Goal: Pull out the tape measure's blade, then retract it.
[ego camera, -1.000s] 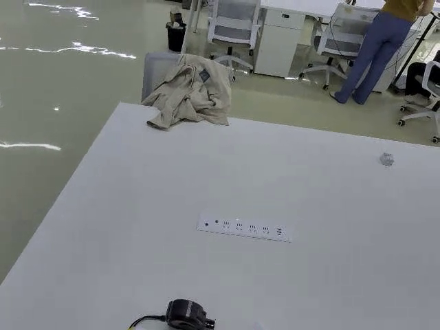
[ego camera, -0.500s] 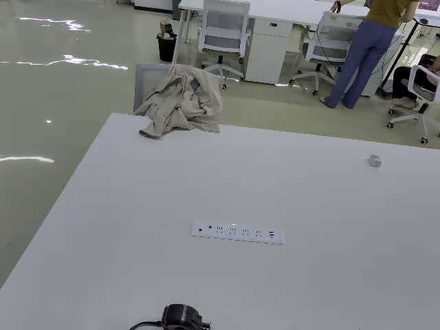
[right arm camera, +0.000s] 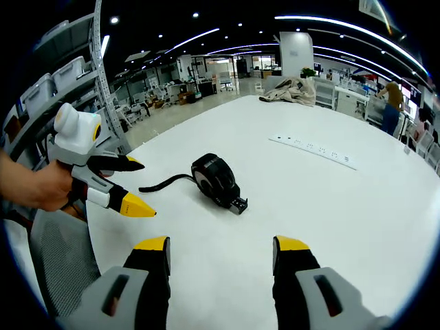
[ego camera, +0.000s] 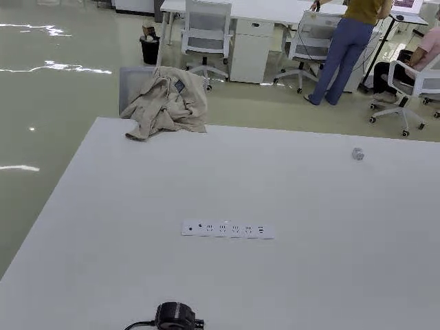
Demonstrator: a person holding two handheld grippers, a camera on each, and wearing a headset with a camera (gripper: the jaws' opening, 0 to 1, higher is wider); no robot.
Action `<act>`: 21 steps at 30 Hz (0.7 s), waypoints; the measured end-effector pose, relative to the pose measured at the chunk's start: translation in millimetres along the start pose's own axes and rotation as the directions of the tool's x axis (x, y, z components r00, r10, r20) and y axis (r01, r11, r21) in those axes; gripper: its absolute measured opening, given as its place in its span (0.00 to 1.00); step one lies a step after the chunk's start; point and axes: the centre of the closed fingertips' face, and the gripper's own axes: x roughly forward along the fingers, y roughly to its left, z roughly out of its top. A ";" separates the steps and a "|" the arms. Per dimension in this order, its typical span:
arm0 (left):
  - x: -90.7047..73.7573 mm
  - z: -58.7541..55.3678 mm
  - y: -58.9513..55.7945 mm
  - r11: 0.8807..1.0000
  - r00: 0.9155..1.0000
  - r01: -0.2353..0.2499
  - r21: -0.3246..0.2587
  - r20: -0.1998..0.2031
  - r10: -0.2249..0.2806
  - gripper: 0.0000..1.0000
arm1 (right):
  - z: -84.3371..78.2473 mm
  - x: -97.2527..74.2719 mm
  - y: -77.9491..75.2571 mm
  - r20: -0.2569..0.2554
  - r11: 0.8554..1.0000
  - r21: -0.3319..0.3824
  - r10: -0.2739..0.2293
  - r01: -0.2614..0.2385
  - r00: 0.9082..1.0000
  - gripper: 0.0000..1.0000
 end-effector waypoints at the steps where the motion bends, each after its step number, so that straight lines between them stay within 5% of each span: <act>1: -1.1 -0.5 -0.4 1.000 1.000 0.002 -0.001 0.001 -0.002 0.91 | -0.1 -1.3 0.9 0.001 1.000 -0.002 0.000 0.000 1.000 0.62; 21: -43.0 -3.3 3.7 1.000 0.999 0.018 -0.009 0.035 -0.017 0.97 | -4.9 -33.8 18.3 0.024 1.000 0.017 -0.008 0.007 1.000 0.74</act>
